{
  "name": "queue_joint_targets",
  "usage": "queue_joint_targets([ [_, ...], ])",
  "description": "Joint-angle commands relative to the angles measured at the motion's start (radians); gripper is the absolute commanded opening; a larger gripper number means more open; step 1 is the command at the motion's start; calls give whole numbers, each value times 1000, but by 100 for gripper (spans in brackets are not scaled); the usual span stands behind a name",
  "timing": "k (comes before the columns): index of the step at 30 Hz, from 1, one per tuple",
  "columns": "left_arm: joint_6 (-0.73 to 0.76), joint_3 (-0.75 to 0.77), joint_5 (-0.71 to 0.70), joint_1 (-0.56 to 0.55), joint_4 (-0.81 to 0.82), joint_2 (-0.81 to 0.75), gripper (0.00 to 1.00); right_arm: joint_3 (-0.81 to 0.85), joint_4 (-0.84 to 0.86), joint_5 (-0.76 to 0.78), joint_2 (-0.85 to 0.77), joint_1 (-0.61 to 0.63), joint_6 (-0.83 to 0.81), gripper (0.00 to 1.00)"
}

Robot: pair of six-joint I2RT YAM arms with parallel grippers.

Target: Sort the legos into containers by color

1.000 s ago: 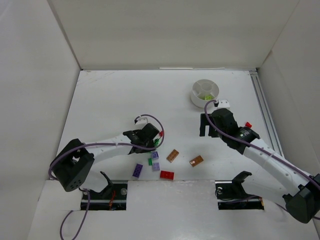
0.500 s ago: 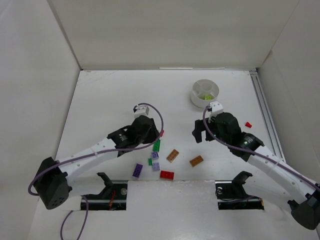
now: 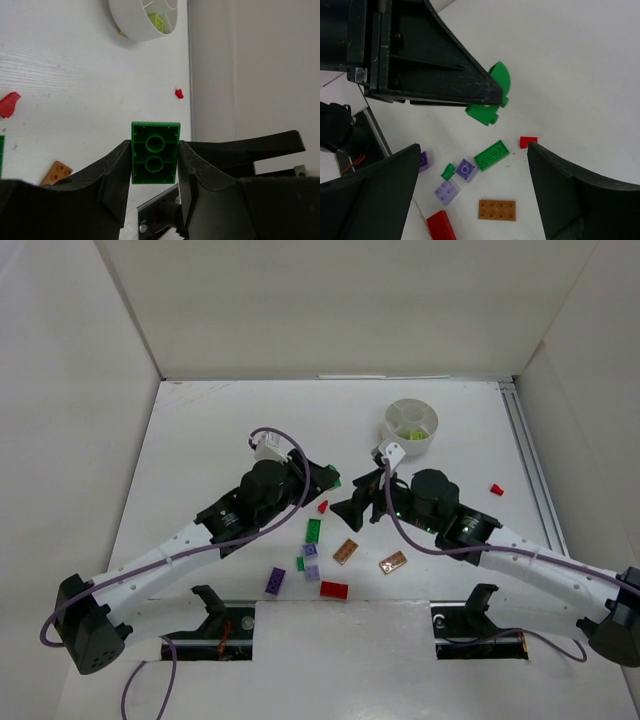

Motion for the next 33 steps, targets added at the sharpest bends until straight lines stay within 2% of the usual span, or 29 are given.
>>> queue_joint_targets([
  [1,-122,36,-34,-6,98,-29,28,76,139,108,41,47,14,89],
  [5,-156,45,-34,-6,129,-29,28,89,193,221,72,91,45,84],
  [12,-179,36,-34,-15,152,-48,27,101,233,326,122,102,91,63],
  [13,-188,36,-34,-15,152,-48,27,101,250,335,133,102,105,57],
  [15,-188,27,-34,-15,161,-57,26,111,250,344,133,102,105,51],
  [16,-188,27,-34,-15,176,-57,26,112,250,353,145,102,105,41],
  [19,-188,27,-34,-15,176,-57,26,112,250,364,145,102,116,30],
  [20,-179,27,-34,-15,176,-57,26,112,250,364,145,102,125,23],
  [23,-179,27,-34,-15,166,-57,34,112,250,390,124,102,125,9],
  [24,-179,27,-34,-15,166,-57,39,102,250,390,124,102,125,9],
  [25,-169,27,-34,-15,166,-57,56,102,250,390,113,102,125,7],
  [28,-153,27,-24,-15,166,-46,81,102,250,390,104,102,116,2],
  [29,-129,27,-24,-15,149,-46,94,92,236,390,104,102,116,1],
  [30,-115,39,-24,-15,132,-46,100,92,224,390,95,102,116,1],
  [33,-80,64,-66,-15,86,-35,100,92,159,427,84,102,116,0],
])
